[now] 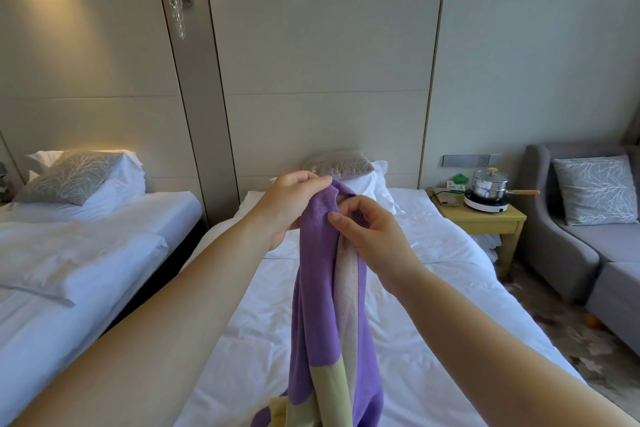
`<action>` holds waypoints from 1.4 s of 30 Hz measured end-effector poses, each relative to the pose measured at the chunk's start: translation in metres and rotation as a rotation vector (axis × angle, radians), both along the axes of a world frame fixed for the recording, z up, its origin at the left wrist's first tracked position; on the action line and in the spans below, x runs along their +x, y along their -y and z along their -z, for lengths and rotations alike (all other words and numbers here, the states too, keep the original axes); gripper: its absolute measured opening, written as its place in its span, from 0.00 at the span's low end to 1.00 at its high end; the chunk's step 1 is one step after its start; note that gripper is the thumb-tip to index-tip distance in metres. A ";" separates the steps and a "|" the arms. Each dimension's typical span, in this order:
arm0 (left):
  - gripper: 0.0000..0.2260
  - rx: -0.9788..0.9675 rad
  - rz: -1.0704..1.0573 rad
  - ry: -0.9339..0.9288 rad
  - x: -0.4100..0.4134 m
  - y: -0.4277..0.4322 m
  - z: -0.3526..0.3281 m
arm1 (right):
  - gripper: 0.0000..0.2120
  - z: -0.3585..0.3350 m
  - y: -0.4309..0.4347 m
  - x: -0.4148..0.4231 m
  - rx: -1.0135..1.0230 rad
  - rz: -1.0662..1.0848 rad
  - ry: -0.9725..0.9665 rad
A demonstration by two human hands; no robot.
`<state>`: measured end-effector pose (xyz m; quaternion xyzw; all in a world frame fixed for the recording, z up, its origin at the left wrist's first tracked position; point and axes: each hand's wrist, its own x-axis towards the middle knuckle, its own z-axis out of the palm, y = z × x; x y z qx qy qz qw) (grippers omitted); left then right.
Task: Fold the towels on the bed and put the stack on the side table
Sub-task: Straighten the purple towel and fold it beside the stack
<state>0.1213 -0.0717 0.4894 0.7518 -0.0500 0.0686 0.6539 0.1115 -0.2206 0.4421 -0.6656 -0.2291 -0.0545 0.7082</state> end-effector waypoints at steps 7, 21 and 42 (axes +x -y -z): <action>0.12 0.066 0.288 -0.290 -0.005 -0.010 0.008 | 0.05 0.002 0.009 0.005 0.046 -0.044 0.015; 0.06 0.042 -0.014 0.172 0.004 0.005 -0.002 | 0.13 0.022 0.020 -0.001 -0.086 -0.242 -0.028; 0.08 0.145 0.043 0.189 -0.009 -0.013 -0.012 | 0.17 0.024 0.014 0.000 -0.127 -0.062 0.017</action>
